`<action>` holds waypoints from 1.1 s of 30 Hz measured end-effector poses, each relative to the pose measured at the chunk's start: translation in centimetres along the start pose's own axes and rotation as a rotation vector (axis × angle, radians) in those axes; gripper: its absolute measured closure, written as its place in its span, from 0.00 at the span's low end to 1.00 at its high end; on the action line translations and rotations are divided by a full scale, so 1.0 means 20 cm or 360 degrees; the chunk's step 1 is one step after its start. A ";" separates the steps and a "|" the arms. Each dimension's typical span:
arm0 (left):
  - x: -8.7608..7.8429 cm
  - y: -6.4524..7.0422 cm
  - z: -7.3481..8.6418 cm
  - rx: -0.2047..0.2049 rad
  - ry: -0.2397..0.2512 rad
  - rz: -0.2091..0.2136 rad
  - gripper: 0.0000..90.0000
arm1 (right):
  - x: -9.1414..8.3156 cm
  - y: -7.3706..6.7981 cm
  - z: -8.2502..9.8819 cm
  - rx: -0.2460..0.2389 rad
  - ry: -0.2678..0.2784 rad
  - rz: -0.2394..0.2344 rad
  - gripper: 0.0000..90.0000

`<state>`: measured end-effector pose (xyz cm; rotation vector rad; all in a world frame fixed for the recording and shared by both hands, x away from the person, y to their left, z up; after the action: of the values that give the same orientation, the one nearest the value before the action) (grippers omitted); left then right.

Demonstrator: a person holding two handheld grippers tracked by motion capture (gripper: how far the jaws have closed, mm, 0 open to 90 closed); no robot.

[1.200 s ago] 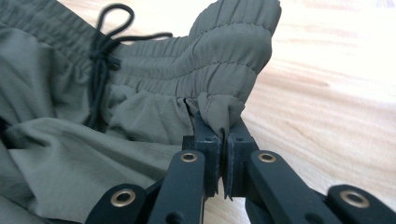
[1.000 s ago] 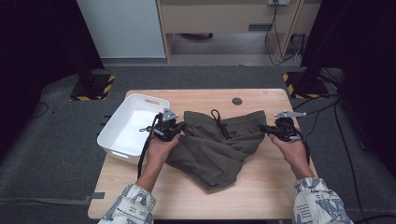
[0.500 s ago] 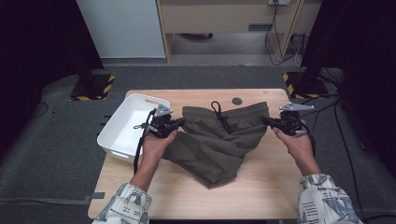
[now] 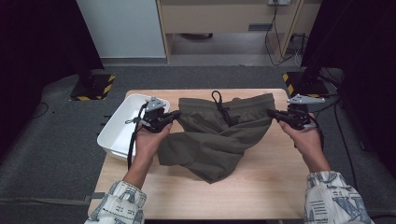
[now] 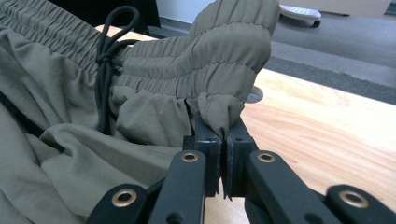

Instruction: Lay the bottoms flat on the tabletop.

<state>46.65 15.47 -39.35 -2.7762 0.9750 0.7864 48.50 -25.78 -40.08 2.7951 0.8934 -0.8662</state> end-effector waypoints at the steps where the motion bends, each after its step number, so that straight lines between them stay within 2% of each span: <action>1: -0.01 0.00 -0.01 0.0008 0.0003 -0.0001 1.00 | -0.01 0.00 -0.01 0.0002 0.0000 -0.0001 0.97; 16: -0.07 -0.02 -0.07 0.0008 0.0061 -0.0018 1.00 | -0.04 0.01 -0.09 -0.0023 0.0030 0.0017 0.97; 33: -0.14 -0.06 -0.12 0.0007 0.0118 -0.0043 1.00 | 0.01 -0.01 -0.08 -0.0040 -0.0005 0.0009 0.93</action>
<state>46.60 17.29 -36.03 -2.8274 0.9473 0.6813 49.24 -25.13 -38.77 2.7727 0.8894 -0.8526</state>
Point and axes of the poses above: each handheld gripper's, and its own axes: x roughly forward along the jaws, z roughly out of its underside, y roughly to its right, the point moved 4 cm from there along x, roughly forward along the jaws, and after that the axes turned 3 degrees about -y, right-handed, at the moved point
